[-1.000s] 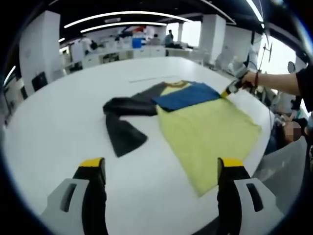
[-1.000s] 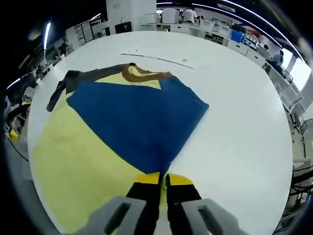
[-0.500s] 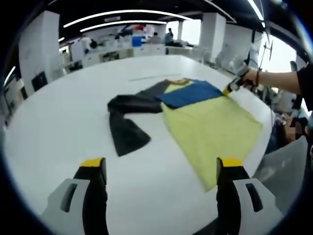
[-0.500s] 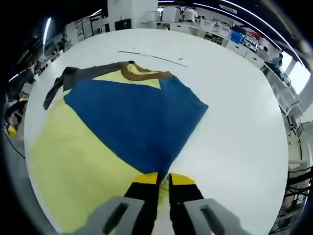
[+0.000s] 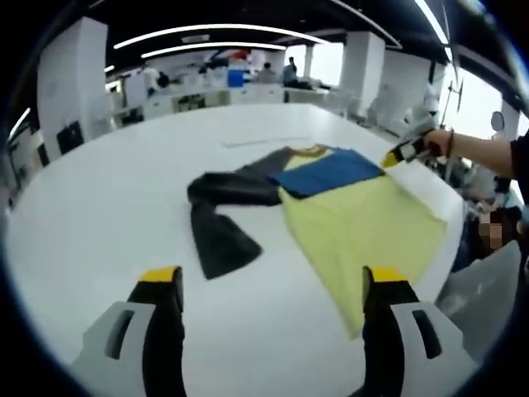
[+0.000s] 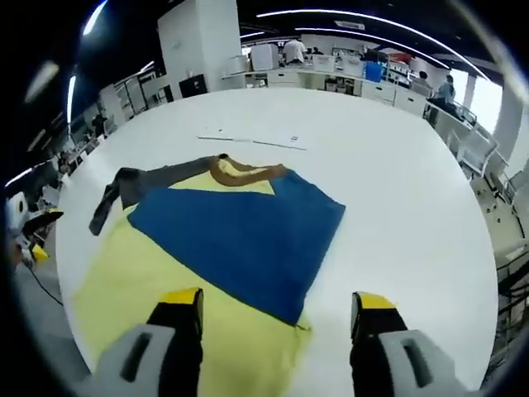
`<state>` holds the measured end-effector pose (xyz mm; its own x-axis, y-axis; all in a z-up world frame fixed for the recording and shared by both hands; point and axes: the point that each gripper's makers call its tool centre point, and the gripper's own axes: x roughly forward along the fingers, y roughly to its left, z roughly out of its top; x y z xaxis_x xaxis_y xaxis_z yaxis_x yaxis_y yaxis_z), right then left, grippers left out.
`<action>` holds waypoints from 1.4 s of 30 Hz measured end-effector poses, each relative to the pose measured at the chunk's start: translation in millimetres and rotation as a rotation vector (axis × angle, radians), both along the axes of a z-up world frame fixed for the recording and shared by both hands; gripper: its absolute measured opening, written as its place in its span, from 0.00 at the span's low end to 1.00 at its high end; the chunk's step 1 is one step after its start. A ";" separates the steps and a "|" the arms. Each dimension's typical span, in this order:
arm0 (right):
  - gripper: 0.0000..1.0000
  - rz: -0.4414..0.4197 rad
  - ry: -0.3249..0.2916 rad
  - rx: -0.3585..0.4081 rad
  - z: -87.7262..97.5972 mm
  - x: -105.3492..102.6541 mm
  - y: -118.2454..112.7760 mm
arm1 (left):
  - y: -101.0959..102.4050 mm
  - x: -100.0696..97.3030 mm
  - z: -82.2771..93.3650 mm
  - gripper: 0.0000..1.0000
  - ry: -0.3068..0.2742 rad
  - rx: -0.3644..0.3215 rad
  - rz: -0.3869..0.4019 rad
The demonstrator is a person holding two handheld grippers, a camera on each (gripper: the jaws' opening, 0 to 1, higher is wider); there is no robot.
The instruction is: Fold the garment on the visible template until the final outline fits inside the template.
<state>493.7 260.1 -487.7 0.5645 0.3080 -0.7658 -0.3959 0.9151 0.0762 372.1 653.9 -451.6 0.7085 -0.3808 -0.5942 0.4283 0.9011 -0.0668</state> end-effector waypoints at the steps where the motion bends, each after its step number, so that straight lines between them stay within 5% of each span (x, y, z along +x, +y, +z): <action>1: 0.77 0.011 -0.008 0.005 3.0 -1.3 2.1 | 2.6 2.1 -1.2 0.83 0.005 0.000 0.009; 18: 0.90 0.060 -0.104 0.095 42.9 -36.4 15.8 | 30.4 32.3 -21.6 0.61 0.007 0.035 0.083; 34: 0.92 0.172 -0.165 -0.052 39.5 -72.1 16.7 | 48.5 49.6 -51.8 0.31 0.032 -0.041 0.243; 42: 0.92 0.160 -0.163 -0.036 38.0 -82.5 17.4 | 48.4 55.3 -67.4 0.24 0.058 -0.045 0.280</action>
